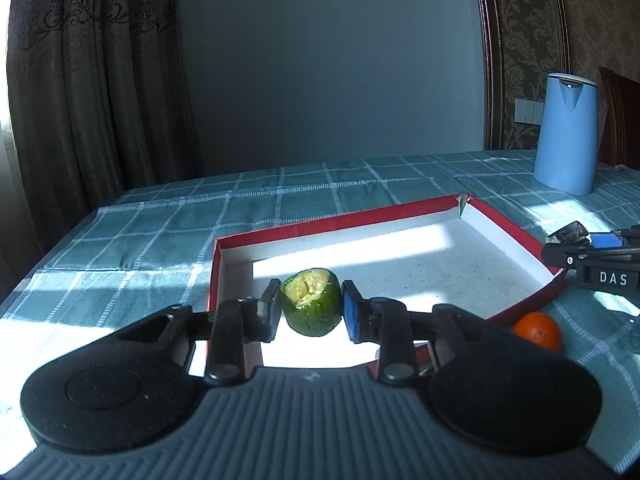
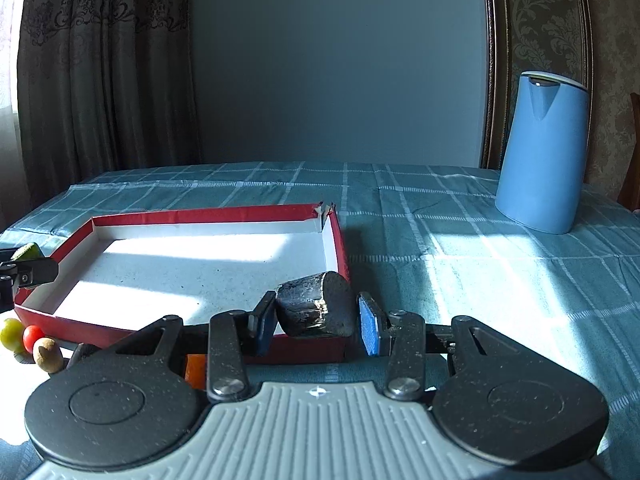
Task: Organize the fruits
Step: 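Carry both pieces over the red box and open both grippers to drop them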
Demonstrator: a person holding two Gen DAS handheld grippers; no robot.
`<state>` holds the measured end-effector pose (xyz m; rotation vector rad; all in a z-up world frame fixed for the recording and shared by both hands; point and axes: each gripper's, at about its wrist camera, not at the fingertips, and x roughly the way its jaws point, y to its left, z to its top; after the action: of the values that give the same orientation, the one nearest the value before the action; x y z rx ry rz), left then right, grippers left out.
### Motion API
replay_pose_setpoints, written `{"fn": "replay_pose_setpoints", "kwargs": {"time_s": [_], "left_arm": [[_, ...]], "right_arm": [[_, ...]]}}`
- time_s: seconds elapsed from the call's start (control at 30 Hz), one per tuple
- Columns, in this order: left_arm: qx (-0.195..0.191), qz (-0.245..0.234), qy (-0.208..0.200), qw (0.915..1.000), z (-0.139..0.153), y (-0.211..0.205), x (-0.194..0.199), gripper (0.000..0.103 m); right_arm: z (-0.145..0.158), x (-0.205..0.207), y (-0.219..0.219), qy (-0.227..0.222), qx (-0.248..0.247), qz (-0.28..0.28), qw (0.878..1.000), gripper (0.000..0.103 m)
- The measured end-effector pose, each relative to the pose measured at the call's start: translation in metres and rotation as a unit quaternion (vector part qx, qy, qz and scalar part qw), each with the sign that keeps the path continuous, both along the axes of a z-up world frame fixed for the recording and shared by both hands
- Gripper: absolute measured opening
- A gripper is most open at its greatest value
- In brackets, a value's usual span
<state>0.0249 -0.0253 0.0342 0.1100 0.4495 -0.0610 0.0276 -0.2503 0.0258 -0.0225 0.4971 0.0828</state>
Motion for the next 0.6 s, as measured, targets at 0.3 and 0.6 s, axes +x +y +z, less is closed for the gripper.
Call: {"fn": "replay_pose_setpoints", "kwargs": {"time_s": [0.3, 0.6], "left_arm": [[-0.035, 0.059, 0.058, 0.9960, -0.019, 0.029, 0.053, 0.029], [-0.016, 0.067, 0.064, 0.9956, -0.026, 0.028, 0.056, 0.043]], "right_arm": [[-0.018, 0.084, 0.022, 0.061, -0.021, 0.006, 0.998, 0.042], [-0.025, 0.092, 0.028, 0.069, -0.030, 0.008, 0.997, 0.057]]}}
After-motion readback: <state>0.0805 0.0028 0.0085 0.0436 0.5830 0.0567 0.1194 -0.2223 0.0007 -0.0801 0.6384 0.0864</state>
